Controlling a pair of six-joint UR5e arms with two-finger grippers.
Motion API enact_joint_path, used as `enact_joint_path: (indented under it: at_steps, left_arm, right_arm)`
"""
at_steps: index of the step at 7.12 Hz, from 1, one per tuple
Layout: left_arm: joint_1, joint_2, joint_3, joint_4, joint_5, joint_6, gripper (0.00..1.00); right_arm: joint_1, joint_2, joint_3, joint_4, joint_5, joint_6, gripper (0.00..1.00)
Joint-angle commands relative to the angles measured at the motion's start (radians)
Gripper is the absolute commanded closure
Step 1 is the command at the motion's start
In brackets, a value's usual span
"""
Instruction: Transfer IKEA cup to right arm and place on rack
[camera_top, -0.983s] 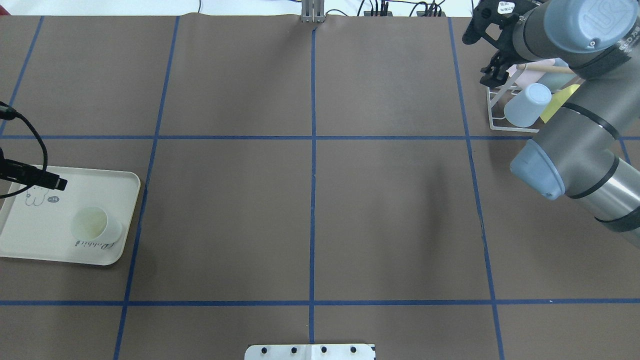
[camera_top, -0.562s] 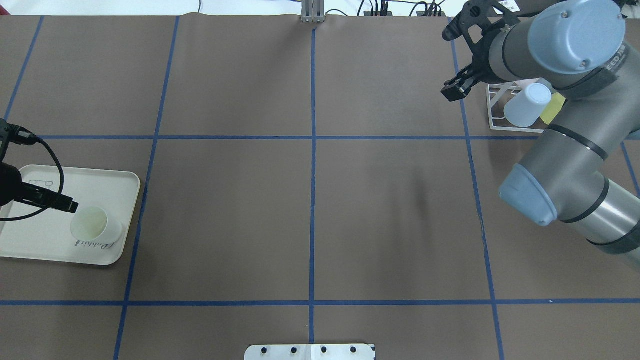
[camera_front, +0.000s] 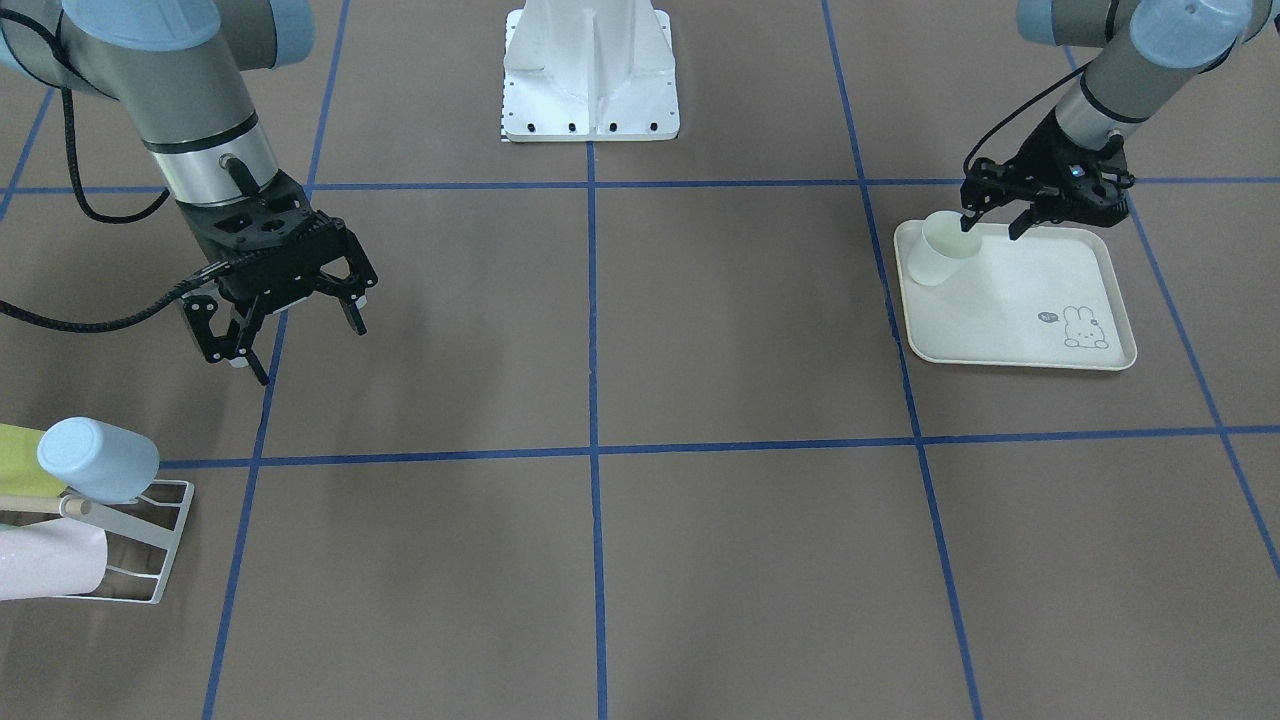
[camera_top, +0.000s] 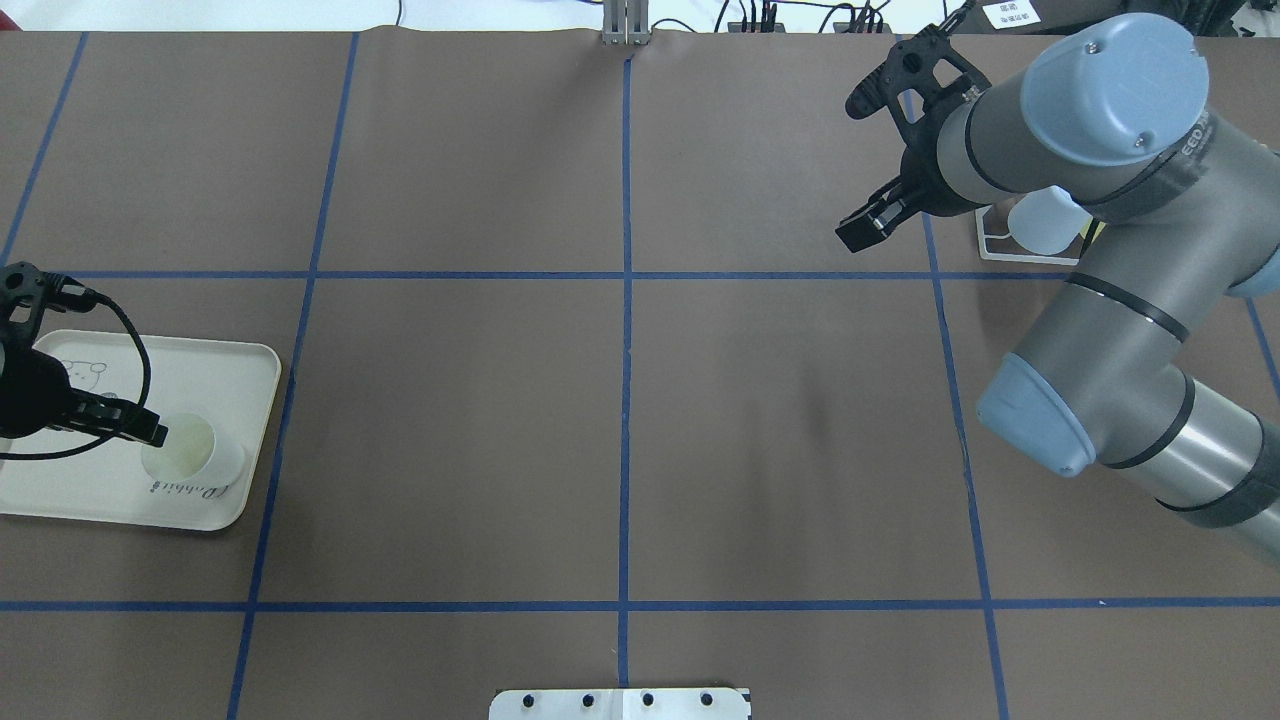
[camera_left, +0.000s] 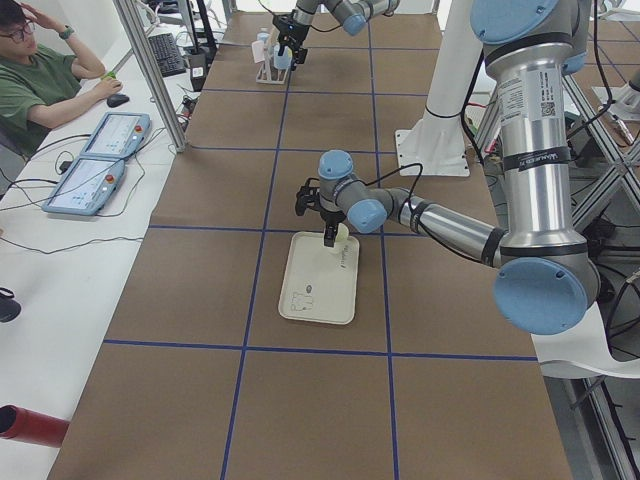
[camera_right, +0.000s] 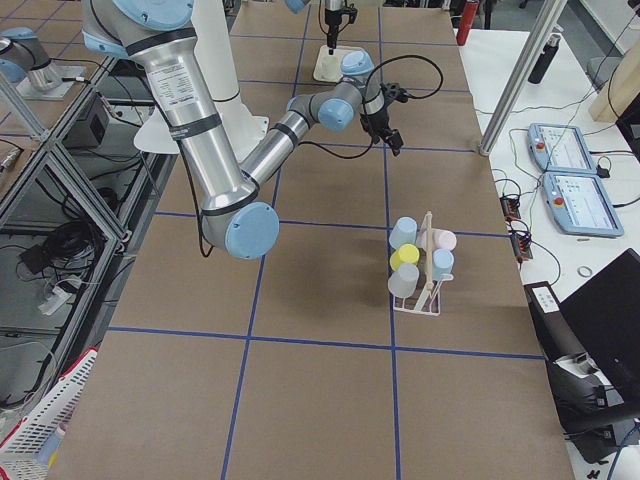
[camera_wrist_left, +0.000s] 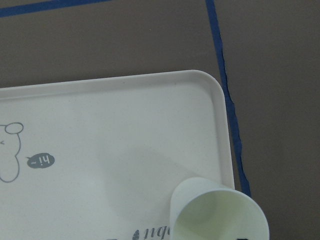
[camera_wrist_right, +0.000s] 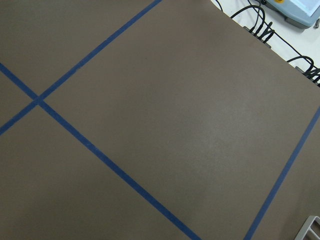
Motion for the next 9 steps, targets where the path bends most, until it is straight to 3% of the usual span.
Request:
enact_joint_path:
  at_steps: [1, 9]
  left_arm:
    - [0.032, -0.018, 0.01, 0.002, 0.0, -0.051, 0.51]
    - [0.026, -0.02, 0.021, 0.011, -0.011, -0.048, 0.53]
  right_arm:
    - [-0.006, 0.0, 0.001, -0.002, 0.01, 0.004, 0.0]
    - [-0.018, 0.0, 0.002, -0.002, 0.01, 0.004, 0.0]
